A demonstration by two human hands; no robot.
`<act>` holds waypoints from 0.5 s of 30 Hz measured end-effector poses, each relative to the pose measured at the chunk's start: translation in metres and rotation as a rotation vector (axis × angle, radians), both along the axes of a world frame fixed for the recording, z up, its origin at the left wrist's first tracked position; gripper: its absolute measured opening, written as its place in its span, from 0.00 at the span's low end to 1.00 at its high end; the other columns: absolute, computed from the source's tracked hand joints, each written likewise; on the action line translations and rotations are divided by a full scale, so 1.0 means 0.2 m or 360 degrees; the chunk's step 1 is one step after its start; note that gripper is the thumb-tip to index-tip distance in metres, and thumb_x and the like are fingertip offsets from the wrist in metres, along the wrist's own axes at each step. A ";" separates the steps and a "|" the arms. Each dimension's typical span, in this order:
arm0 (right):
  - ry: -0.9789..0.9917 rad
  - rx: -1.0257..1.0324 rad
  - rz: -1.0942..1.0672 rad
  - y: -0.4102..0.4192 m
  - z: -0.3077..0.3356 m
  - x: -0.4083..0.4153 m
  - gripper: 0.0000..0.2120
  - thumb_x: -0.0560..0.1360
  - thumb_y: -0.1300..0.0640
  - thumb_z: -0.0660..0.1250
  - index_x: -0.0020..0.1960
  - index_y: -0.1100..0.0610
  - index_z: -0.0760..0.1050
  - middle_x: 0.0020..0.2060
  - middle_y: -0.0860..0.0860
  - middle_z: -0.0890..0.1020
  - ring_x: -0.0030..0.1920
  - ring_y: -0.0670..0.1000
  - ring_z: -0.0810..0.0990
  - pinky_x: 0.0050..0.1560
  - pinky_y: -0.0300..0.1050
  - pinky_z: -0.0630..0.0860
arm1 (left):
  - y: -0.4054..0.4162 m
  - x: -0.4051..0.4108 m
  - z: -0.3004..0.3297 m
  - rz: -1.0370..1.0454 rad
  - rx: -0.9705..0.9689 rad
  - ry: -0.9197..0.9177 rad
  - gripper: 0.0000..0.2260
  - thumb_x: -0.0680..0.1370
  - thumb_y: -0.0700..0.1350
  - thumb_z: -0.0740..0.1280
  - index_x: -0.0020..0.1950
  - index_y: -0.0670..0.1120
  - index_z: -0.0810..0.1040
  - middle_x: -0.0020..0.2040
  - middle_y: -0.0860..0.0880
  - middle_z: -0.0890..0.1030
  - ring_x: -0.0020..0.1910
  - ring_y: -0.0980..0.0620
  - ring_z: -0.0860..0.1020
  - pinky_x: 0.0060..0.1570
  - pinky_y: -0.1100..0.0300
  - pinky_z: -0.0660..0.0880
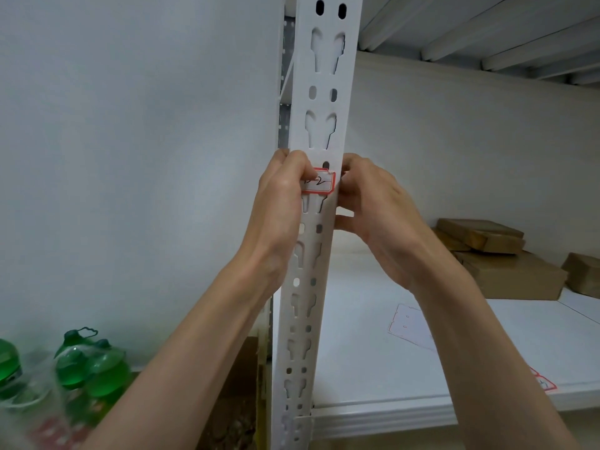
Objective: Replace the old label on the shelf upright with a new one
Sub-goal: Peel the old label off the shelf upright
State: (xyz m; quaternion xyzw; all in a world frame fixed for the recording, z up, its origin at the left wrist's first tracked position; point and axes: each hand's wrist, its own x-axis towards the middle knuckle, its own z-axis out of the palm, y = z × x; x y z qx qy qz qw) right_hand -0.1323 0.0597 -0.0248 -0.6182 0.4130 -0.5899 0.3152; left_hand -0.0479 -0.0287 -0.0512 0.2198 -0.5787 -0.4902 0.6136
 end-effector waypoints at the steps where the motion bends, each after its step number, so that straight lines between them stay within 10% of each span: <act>1: 0.0035 0.0021 -0.0066 -0.03 0.00 -0.02 0.19 0.84 0.58 0.49 0.62 0.70 0.72 0.53 0.61 0.83 0.55 0.61 0.81 0.60 0.65 0.77 | 0.10 0.05 0.02 -0.0022 -0.0013 -0.0019 0.28 0.70 0.58 0.61 0.60 0.37 0.73 0.48 0.46 0.80 0.47 0.49 0.78 0.58 0.40 0.77; 6: 0.0147 0.0006 -0.0098 -0.07 -0.03 -0.04 0.16 0.83 0.55 0.51 0.54 0.65 0.73 0.50 0.59 0.82 0.51 0.57 0.82 0.50 0.49 0.83 | 0.21 0.08 0.05 -0.0089 -0.0060 -0.0004 0.34 0.63 0.56 0.63 0.60 0.34 0.72 0.51 0.35 0.80 0.54 0.33 0.79 0.62 0.29 0.73; 12: 0.0314 -0.0069 -0.0291 -0.10 -0.05 0.01 0.13 0.82 0.48 0.53 0.51 0.56 0.72 0.48 0.51 0.81 0.51 0.52 0.80 0.59 0.59 0.78 | 0.18 0.07 0.04 -0.0082 -0.0040 -0.0011 0.14 0.68 0.51 0.61 0.48 0.44 0.70 0.38 0.49 0.77 0.36 0.49 0.76 0.38 0.55 0.73; 15: 0.0338 -0.0130 -0.0348 -0.10 -0.06 0.03 0.12 0.82 0.48 0.52 0.47 0.52 0.69 0.39 0.45 0.76 0.39 0.40 0.77 0.44 0.40 0.78 | 0.19 0.06 0.04 -0.0067 -0.0064 0.0029 0.13 0.69 0.50 0.60 0.48 0.44 0.71 0.37 0.50 0.77 0.34 0.51 0.77 0.34 0.57 0.73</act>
